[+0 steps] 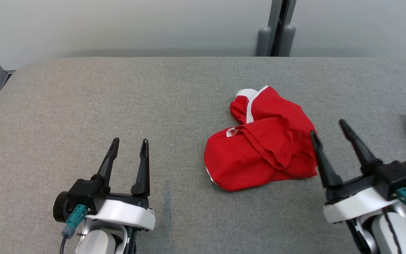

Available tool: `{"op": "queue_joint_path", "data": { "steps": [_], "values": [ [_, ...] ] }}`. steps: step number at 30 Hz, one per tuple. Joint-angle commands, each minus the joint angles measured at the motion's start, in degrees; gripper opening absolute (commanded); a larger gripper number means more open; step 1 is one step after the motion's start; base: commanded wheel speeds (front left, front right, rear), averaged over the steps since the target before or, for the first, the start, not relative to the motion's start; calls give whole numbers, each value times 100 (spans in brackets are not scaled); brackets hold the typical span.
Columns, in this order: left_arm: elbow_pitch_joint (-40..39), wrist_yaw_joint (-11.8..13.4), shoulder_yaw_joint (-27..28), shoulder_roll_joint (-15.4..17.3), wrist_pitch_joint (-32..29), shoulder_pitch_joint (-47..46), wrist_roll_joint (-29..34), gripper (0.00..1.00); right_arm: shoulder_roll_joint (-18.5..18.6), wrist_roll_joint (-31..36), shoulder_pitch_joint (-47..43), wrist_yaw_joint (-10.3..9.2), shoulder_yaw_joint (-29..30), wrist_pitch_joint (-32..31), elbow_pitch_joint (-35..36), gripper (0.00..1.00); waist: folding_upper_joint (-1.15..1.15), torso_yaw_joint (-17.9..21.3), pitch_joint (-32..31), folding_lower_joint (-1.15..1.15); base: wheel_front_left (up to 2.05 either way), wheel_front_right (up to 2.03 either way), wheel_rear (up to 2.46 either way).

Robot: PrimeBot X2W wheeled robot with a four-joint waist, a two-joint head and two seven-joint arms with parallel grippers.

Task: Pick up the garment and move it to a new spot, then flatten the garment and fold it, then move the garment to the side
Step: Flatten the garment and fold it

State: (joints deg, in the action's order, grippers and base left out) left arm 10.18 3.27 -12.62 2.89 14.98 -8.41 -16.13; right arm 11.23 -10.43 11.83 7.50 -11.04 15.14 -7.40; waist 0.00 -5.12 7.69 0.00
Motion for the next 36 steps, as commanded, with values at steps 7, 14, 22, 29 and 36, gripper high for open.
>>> {"op": "queue_joint_path", "data": {
  "steps": [7,14,22,29,36],
  "values": [
    [5,99,-256,14,24,-160,-161,100,235,81,313,-2,-713,0,-721,100,0,-149,202,0,0,0,0],
    [31,156,-355,13,24,-226,-246,100,309,234,565,-2,-1061,1,-1371,100,0,-303,329,0,0,0,0],
    [20,194,-451,12,24,-283,-310,100,282,307,791,-2,-1132,1,-1982,15,0,-455,416,0,0,0,0],
    [62,208,-463,13,25,-235,-283,100,139,105,858,-2,-762,1,-1793,0,0,-441,334,0,0,0,0],
    [112,175,-491,12,25,-160,-251,100,210,-349,1067,-2,-147,1,-1526,0,0,-373,104,0,0,0,0]
  ]
}}
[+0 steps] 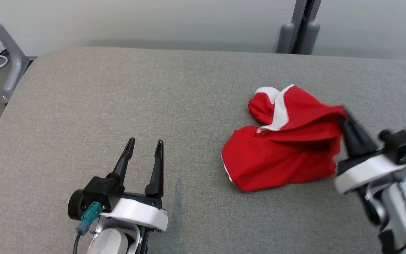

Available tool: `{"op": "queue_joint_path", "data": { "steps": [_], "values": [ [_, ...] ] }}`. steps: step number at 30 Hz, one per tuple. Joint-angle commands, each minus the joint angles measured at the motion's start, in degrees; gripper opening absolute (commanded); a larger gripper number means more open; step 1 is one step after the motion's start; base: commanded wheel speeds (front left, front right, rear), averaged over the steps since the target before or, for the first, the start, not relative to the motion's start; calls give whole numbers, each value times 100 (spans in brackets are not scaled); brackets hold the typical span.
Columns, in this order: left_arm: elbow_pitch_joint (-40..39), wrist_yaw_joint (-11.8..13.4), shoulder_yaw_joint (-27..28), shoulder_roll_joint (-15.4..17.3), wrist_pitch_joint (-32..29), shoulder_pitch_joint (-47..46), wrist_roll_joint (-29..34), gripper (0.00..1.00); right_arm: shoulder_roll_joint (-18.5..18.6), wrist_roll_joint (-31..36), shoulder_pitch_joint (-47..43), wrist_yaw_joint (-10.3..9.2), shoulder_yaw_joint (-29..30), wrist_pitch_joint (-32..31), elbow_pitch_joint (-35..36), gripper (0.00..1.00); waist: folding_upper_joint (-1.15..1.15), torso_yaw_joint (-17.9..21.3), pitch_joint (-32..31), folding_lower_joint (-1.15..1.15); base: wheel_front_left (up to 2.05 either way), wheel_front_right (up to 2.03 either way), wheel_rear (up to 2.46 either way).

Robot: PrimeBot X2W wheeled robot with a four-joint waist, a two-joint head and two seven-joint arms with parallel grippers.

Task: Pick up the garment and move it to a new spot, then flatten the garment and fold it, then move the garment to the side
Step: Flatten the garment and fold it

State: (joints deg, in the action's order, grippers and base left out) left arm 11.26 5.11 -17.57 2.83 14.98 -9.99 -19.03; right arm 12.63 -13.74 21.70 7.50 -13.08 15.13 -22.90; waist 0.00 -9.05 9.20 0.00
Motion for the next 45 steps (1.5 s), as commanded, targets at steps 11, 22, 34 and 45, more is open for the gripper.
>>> {"op": "queue_joint_path", "data": {
  "steps": [11,22,34,45],
  "values": [
    [62,-60,-83,19,25,161,10,100,1042,-363,2125,-2,697,-256,-134,0,0,-78,-389,0,0,0,0],
    [10,-34,-67,20,24,332,-110,100,595,-410,3167,-2,-346,-445,38,0,0,-333,-443,0,0,0,0],
    [4,14,-263,20,24,89,-268,100,-503,-392,2597,-2,-2250,-357,-1861,12,0,-705,-179,0,0,0,0],
    [14,76,-223,18,25,108,-308,100,-813,-1309,2716,-2,-4005,-1307,-3024,100,0,-669,-220,0,0,0,0]
  ]
}}
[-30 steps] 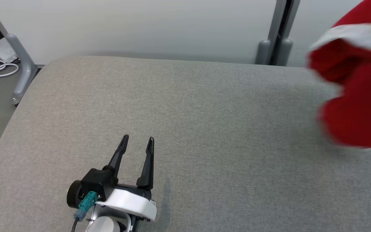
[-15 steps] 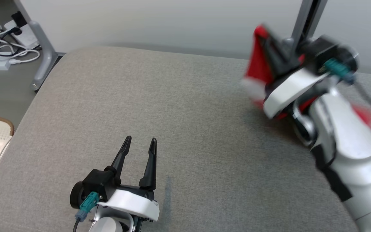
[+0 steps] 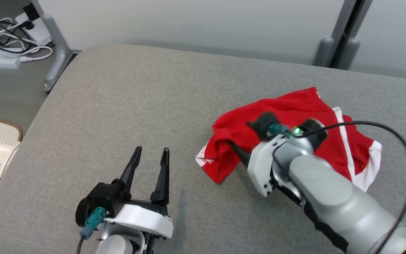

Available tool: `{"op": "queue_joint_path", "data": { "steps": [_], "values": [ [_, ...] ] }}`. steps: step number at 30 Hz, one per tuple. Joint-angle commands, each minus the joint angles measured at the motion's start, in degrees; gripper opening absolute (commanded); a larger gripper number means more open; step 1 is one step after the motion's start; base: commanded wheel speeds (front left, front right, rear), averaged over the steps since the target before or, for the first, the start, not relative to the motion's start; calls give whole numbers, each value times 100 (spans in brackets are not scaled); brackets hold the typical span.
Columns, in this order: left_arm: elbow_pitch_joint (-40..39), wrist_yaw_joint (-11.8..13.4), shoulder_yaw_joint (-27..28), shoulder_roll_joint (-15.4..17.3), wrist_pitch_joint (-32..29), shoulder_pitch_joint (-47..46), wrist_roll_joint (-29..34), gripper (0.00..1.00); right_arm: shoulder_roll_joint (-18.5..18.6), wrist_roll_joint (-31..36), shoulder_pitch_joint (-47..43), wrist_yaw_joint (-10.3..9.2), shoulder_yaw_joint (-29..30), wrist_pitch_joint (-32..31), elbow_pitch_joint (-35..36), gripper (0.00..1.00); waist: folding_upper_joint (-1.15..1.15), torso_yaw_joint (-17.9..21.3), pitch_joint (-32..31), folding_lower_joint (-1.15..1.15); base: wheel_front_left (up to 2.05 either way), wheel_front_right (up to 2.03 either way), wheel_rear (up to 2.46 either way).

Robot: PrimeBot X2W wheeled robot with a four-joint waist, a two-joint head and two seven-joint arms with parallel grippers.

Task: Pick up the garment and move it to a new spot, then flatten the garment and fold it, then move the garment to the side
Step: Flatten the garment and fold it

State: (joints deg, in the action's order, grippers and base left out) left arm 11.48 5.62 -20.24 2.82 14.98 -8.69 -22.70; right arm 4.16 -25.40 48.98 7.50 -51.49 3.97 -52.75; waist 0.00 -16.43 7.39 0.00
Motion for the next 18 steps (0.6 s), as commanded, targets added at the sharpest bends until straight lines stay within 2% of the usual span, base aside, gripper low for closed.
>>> {"op": "queue_joint_path", "data": {
  "steps": [1,5,8,14,15,16,18],
  "values": [
    [-4,18,57,18,24,-3,74,100,53,-239,9,-2,-381,-409,-31,100,0,114,-60,0,0,0,0],
    [32,-31,132,19,25,49,111,100,264,-667,203,-2,-1106,-940,189,100,0,354,-170,0,0,0,0],
    [24,-44,165,21,25,45,140,100,443,-953,387,-2,-1322,-918,412,100,0,532,-252,0,0,0,0],
    [-12,-65,250,20,25,13,189,100,806,-1245,569,-2,-1107,-348,616,100,0,824,-357,0,0,0,0],
    [-27,-82,283,21,24,-12,210,100,937,-1269,556,-2,-905,11,648,100,0,932,-375,0,0,0,0],
    [-27,-82,283,21,24,-12,210,100,937,-1269,556,-2,-905,11,648,100,0,932,-375,0,0,0,0],
    [-35,-81,314,21,24,-38,185,100,1090,-1296,446,-2,-634,427,665,100,0,1025,-383,0,0,0,0]
  ]
}}
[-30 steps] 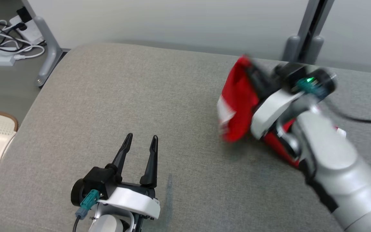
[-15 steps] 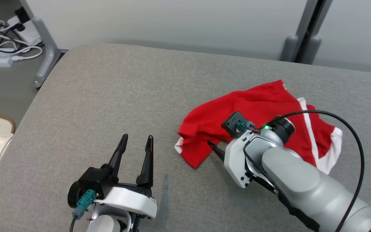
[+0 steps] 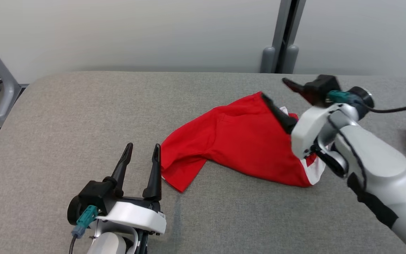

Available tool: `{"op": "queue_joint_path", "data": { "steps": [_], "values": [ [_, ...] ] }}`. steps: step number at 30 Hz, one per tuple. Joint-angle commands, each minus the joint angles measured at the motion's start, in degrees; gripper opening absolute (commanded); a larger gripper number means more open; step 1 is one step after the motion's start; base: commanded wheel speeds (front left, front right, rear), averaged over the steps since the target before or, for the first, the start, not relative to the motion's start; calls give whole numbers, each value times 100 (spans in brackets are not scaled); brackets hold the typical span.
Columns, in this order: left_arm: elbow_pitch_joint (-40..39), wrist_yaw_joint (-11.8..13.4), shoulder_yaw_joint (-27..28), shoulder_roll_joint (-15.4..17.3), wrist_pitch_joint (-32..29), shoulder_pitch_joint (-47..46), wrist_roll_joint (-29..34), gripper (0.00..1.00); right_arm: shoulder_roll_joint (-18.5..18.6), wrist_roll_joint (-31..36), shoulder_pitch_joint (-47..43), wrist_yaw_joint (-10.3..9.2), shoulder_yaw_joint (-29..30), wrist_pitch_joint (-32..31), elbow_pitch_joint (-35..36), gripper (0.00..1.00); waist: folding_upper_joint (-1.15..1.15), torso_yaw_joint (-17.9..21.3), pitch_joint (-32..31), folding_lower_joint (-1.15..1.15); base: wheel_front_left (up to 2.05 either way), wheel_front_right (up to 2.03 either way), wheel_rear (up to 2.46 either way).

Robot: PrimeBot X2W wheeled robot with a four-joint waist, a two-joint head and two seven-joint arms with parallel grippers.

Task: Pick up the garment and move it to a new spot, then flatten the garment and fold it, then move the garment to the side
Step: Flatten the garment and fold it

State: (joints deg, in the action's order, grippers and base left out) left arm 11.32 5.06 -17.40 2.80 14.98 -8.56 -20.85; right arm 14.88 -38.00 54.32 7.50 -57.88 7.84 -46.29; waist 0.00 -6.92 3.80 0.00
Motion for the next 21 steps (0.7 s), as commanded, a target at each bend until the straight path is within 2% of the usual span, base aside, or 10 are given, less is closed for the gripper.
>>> {"op": "queue_joint_path", "data": {
  "steps": [1,6,10,13,15,19,21],
  "values": [
    [-32,-23,45,23,25,-69,-36,100,116,-48,-158,-2,191,266,4,100,0,123,-20,0,0,0,0],
    [-92,17,101,25,25,-136,-110,100,491,151,-659,-2,1221,723,194,100,0,348,21,0,0,0,0],
    [-107,15,139,24,24,-131,-63,100,596,576,-1491,-2,2664,736,1087,100,0,555,107,0,0,0,0],
    [-104,-4,145,22,25,-166,-39,100,344,1009,-2259,-1,3587,738,1809,100,0,697,186,0,0,0,0],
    [-87,-23,138,25,25,-180,-35,100,177,1324,-2660,-1,3984,739,2144,100,0,782,235,0,0,0,0],
    [-42,-41,73,24,24,-344,20,100,-275,1857,-3267,-1,4418,741,2649,100,0,978,344,0,0,0,0],
    [-35,-39,57,23,24,-387,24,100,-340,1935,-3333,-1,4437,740,2705,100,0,1052,361,0,0,0,0]
  ]
}}
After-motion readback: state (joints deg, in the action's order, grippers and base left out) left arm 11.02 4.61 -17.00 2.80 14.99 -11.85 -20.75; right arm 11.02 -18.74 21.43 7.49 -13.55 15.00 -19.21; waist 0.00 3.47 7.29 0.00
